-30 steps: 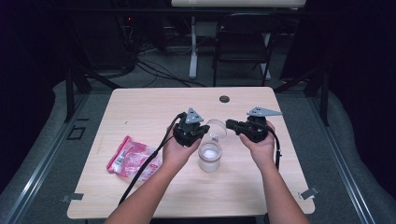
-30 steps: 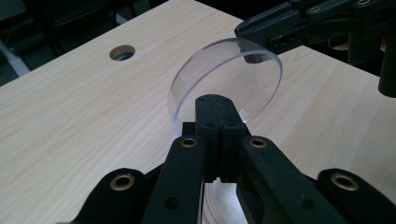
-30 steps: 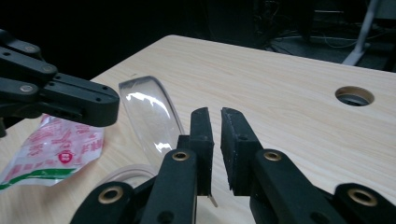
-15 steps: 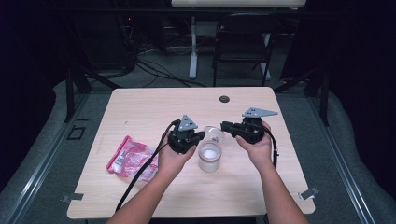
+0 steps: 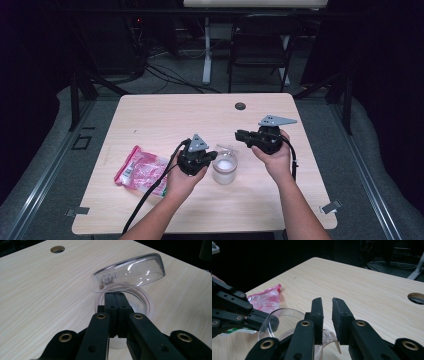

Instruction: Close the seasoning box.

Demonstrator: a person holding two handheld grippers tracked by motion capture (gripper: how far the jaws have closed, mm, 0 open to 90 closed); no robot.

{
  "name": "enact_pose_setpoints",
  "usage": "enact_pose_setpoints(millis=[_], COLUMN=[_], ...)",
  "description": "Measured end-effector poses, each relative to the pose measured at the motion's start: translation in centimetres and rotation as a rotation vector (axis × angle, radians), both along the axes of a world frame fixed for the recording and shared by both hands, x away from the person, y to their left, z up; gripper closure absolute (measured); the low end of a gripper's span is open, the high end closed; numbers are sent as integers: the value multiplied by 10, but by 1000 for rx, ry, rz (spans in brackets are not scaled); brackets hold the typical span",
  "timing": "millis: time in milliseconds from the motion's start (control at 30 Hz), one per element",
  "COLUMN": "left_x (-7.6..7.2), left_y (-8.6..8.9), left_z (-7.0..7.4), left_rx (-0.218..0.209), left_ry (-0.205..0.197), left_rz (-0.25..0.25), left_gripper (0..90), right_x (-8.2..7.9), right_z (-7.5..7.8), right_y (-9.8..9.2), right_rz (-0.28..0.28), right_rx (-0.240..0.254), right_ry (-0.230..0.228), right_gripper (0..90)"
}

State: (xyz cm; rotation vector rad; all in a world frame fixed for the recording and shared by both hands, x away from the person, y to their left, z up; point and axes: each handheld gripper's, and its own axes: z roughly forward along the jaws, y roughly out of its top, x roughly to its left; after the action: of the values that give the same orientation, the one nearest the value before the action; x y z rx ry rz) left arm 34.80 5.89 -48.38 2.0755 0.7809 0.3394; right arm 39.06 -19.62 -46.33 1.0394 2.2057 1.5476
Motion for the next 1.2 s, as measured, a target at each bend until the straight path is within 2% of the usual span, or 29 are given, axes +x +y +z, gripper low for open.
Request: enact_pose_setpoints(millis=[333, 767, 933, 1033, 1200], left_x=[-4, -8, -9, -10, -13], left_y=[2, 4, 9, 13, 22], left_z=[-8, -12, -14, -14, -10], left_rx=[5, 16, 22, 30, 22], left_ry=[15, 13, 17, 7, -4], left_rz=[-1, 5, 13, 20, 35], left_gripper=[899, 899, 893, 884, 858], right_x=[0, 0, 0, 0, 0], right_z=[0, 1, 1, 1, 1], right_y=[0, -1, -1, -2, -2], right_rz=[-7, -10, -9, -10, -9], right_rx=[3, 6, 10, 9, 4], right_ry=[-2, -6, -7, -7, -9], right_gripper=[785, 775, 768, 758, 748])
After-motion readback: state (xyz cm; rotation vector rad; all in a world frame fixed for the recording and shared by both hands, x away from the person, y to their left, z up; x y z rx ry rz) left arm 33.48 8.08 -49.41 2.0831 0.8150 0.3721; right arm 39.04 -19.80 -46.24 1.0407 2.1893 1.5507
